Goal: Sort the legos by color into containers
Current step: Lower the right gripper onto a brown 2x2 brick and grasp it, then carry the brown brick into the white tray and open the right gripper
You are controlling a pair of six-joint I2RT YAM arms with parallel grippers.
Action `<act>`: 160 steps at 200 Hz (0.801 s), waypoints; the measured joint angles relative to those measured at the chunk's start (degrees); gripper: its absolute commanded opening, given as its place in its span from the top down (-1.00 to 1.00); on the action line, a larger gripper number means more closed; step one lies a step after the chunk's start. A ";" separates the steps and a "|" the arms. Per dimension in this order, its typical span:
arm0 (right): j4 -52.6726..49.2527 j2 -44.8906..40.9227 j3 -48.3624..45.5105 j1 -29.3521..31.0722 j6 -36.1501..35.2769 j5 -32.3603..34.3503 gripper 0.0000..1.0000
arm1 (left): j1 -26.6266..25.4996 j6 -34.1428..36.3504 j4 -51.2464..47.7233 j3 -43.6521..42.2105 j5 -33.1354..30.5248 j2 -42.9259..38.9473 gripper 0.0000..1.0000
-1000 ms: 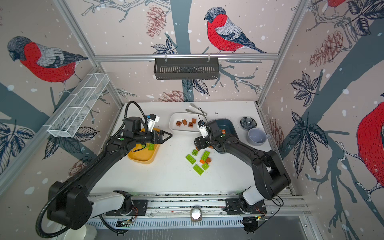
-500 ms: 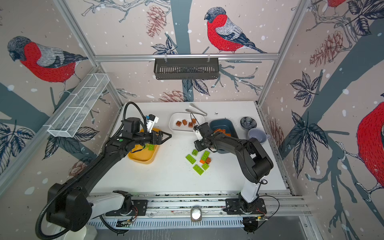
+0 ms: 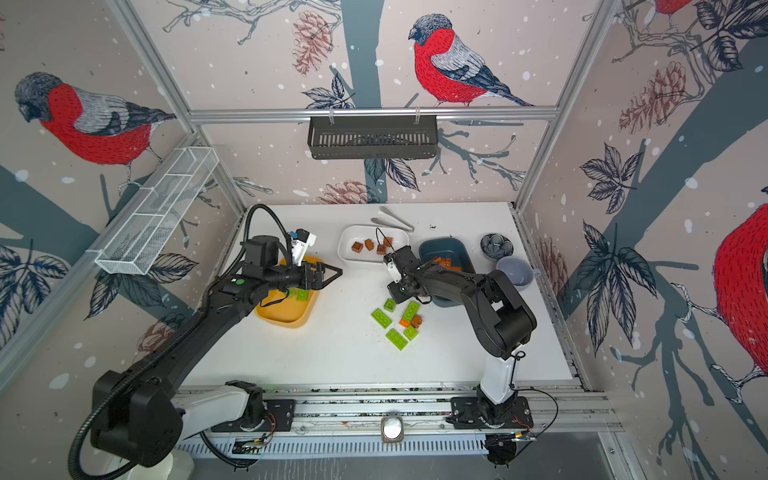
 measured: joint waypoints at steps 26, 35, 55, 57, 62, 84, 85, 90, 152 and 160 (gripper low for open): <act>-0.63 -2.12 3.96 -0.81 -0.02 -0.68 0.52 | 0.35 0.37 -0.57 0.02 -0.13 -0.20 -0.92; -0.55 -2.29 5.92 -1.27 0.00 -0.81 0.52 | 0.48 0.39 -0.83 0.02 -0.17 -0.31 -0.92; 0.00 -1.55 10.64 -2.47 0.20 -1.99 0.52 | 0.85 0.39 -1.05 0.02 -0.22 -0.59 -0.92; 0.11 -1.38 11.10 -2.62 0.17 -2.10 0.52 | 0.90 0.37 -1.05 0.02 -0.22 -0.63 -0.92; 0.57 -0.79 12.17 -2.93 0.20 -2.23 0.52 | 1.01 0.37 -1.03 0.02 -0.22 -0.72 -0.92; 1.05 3.15 17.05 -4.26 0.22 -2.38 0.51 | 1.51 0.37 -1.03 0.02 -0.22 -1.14 -0.93; 1.07 3.28 17.18 -4.31 0.22 -2.36 0.51 | 1.55 0.37 -1.05 0.02 -0.22 -1.16 -0.93; 1.09 4.48 18.49 -4.63 0.22 -2.29 0.50 | 1.75 0.35 -1.03 0.02 -0.24 -1.29 -0.93; 0.50 15.63 30.18 -5.64 -0.28 -0.26 -0.29 | 4.79 -0.24 0.31 -0.55 0.22 -2.82 -0.92; 0.24 15.67 30.51 -5.64 -0.28 -0.33 -0.36 | 5.57 -0.04 0.28 -0.55 0.33 -2.78 -0.91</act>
